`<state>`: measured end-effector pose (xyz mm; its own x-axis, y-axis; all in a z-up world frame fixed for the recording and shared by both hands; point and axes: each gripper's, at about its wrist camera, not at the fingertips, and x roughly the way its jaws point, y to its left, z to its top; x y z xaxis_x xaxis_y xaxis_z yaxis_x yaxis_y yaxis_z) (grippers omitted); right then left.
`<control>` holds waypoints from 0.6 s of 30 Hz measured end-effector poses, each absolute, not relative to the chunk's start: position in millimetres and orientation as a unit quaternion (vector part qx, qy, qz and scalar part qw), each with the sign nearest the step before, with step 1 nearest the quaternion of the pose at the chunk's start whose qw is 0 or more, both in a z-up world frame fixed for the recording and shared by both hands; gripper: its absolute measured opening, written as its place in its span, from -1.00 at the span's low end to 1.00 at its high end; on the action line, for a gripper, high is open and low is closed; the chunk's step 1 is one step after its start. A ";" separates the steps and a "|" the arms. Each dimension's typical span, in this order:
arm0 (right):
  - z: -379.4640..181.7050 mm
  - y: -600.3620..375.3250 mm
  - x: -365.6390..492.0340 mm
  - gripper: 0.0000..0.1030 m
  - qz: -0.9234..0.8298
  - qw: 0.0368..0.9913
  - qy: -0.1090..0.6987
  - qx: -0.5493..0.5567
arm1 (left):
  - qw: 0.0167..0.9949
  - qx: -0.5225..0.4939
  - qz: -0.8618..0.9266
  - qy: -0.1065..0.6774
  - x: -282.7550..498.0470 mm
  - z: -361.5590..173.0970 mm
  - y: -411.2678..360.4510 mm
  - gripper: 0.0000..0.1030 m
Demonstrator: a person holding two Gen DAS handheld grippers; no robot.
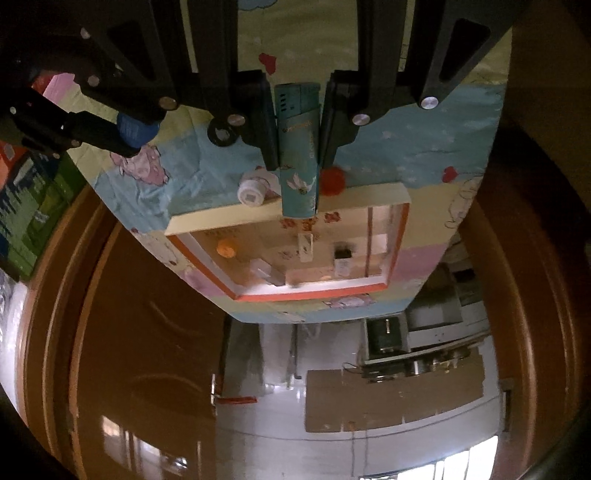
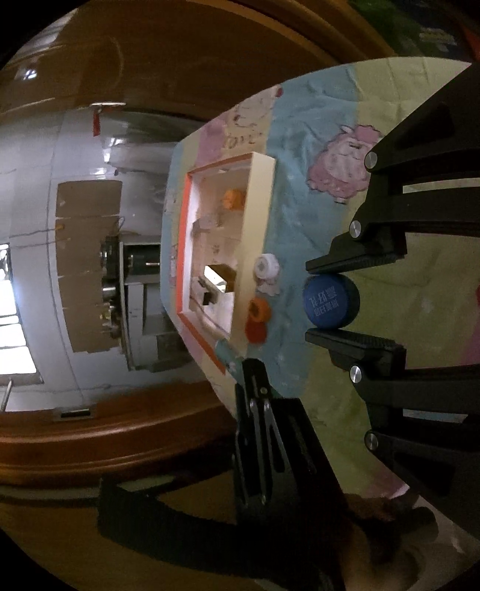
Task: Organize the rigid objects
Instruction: 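Carry the teal tube and blue cap over the cardboard tray with both tools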
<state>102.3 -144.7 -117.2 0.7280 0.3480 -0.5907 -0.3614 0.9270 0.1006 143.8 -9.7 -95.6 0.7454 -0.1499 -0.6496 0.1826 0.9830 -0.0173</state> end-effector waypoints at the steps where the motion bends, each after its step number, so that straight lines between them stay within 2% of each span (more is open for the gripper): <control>1: -115.6 -144.2 104.6 -0.40 0.191 0.930 0.314 -0.012 | 0.935 0.024 -0.086 0.344 144.2 -94.2 -9.3 -0.57; 18: -100.2 -136.1 140.4 -0.40 0.181 0.930 0.319 0.011 | 0.941 -0.008 -0.073 0.329 159.8 -79.2 4.8 -0.57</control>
<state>140.4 -136.1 -100.2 0.7307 0.3444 -0.5894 -0.3301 0.9340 0.1364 159.8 4.8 -79.2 0.7724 -0.1427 -0.6189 0.1318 0.9892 -0.0635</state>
